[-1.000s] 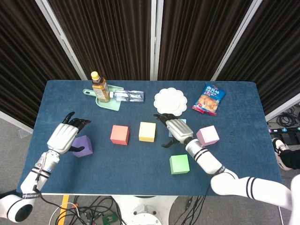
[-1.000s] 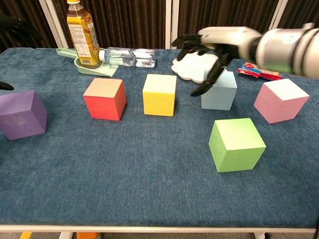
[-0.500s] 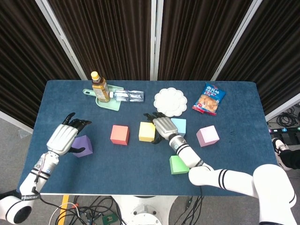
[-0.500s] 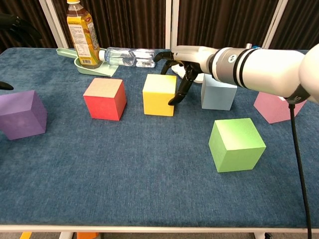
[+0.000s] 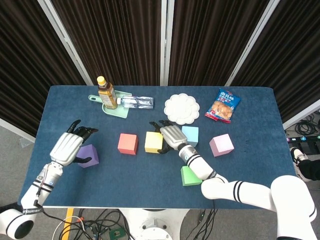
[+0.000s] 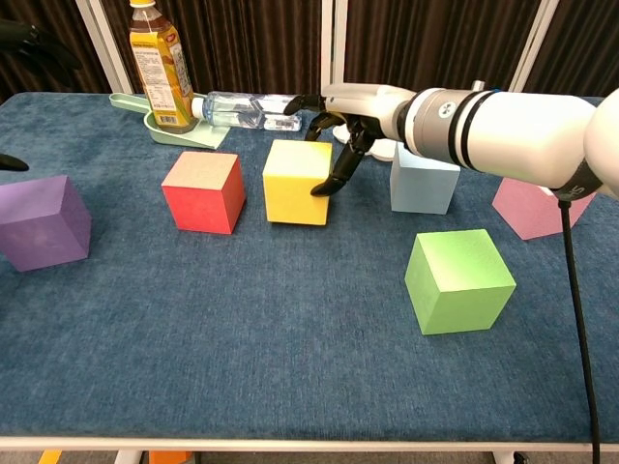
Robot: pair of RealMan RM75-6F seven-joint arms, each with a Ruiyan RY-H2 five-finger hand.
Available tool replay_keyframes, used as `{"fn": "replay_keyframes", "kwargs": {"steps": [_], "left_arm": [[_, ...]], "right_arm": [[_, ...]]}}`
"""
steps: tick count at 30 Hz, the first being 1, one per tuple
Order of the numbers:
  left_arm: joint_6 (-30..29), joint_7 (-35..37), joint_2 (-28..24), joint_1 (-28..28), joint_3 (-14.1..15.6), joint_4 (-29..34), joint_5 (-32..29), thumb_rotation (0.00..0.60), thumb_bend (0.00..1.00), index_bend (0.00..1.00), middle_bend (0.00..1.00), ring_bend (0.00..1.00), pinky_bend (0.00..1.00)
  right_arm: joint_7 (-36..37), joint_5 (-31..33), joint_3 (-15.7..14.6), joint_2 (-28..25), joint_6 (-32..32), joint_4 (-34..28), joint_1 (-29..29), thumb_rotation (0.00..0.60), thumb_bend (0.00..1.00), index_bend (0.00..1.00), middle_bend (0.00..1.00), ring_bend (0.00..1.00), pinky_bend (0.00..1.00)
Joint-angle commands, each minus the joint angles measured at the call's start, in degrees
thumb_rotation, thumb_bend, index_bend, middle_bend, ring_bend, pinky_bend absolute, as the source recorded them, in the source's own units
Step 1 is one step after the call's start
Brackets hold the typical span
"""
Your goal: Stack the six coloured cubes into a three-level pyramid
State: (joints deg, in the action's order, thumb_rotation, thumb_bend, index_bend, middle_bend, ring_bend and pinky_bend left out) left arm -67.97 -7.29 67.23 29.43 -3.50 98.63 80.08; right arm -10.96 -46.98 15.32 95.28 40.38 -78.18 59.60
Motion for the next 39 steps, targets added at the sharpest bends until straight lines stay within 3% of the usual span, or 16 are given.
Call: {"fn": "replay_keyframes", "kwargs": {"steps": [1, 23, 39], "left_arm": [[-0.07, 0.02, -0.01, -0.16, -0.08, 0.13, 0.18, 0.6, 0.0, 0.18, 0.22, 0.2, 0.05], [0.33, 1.82, -0.05, -1.21, -0.77, -0.81, 0.55, 0.6, 0.0, 0.18, 0.22, 0.2, 0.05], [0.6, 2.2, 0.09, -1.62, -1.16, -1.46, 0.55, 0.6, 0.0, 0.18, 0.22, 0.2, 0.05]], "right_arm": [[0.17, -0.44, 0.08, 0.42, -0.29, 0.28, 0.39, 0.6, 0.14, 0.0, 0.34, 0.0, 0.0], [-1.13, 2.15, 1.2, 4.74, -2.67, 6.6, 5.32, 0.6, 0.14, 0.0, 0.33, 0.0, 0.0], [-1.26, 3.11, 1.28, 5.56, -3.23, 7.37, 6.74, 0.6, 0.14, 0.0, 0.33, 0.0, 0.0]]}}
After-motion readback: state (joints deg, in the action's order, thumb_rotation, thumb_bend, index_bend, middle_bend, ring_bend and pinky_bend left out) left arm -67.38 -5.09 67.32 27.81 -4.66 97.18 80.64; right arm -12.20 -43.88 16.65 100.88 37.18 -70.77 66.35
